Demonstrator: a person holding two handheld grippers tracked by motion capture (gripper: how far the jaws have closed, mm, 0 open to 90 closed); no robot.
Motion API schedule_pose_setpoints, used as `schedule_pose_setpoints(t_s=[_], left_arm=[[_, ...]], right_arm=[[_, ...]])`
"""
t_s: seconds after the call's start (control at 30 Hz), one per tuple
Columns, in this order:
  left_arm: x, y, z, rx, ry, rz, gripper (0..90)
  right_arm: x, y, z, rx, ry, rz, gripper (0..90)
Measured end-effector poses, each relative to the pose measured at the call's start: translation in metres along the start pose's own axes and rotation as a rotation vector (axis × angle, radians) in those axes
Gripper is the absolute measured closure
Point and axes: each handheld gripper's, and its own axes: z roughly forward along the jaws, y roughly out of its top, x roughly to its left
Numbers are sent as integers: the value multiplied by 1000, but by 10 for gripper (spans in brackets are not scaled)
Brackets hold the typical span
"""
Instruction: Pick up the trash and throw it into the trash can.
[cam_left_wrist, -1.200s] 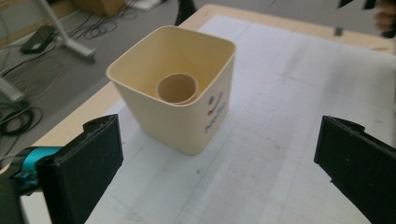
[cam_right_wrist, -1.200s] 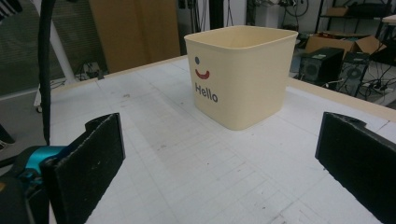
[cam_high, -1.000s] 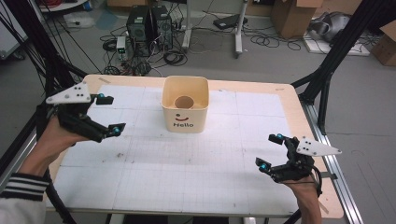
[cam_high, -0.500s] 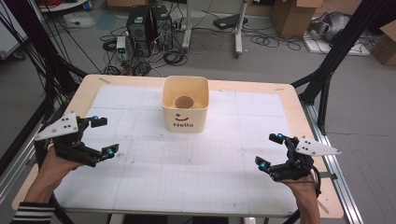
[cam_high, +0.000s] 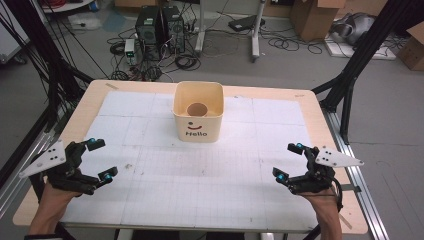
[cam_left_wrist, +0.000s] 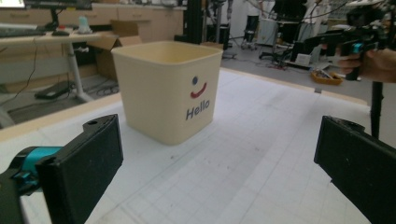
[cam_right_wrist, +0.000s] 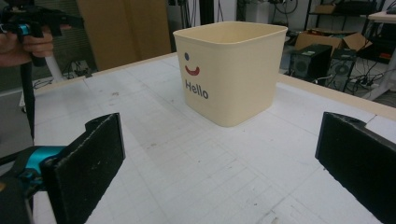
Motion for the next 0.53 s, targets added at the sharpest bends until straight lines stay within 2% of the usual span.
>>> schedule_pose_setpoints(t_s=[0.07, 0.27, 0.53], left_arm=[[2, -3, -2, 31, 8, -8, 17], [2, -7, -5, 66, 8, 3, 17], [2, -7, -5, 66, 2, -1, 17]], right_arm=[[0, 0, 0, -2, -1, -3, 2], [-1, 0, -1, -3, -1, -6, 2], [-1, 0, 0, 0, 1, -7, 2]])
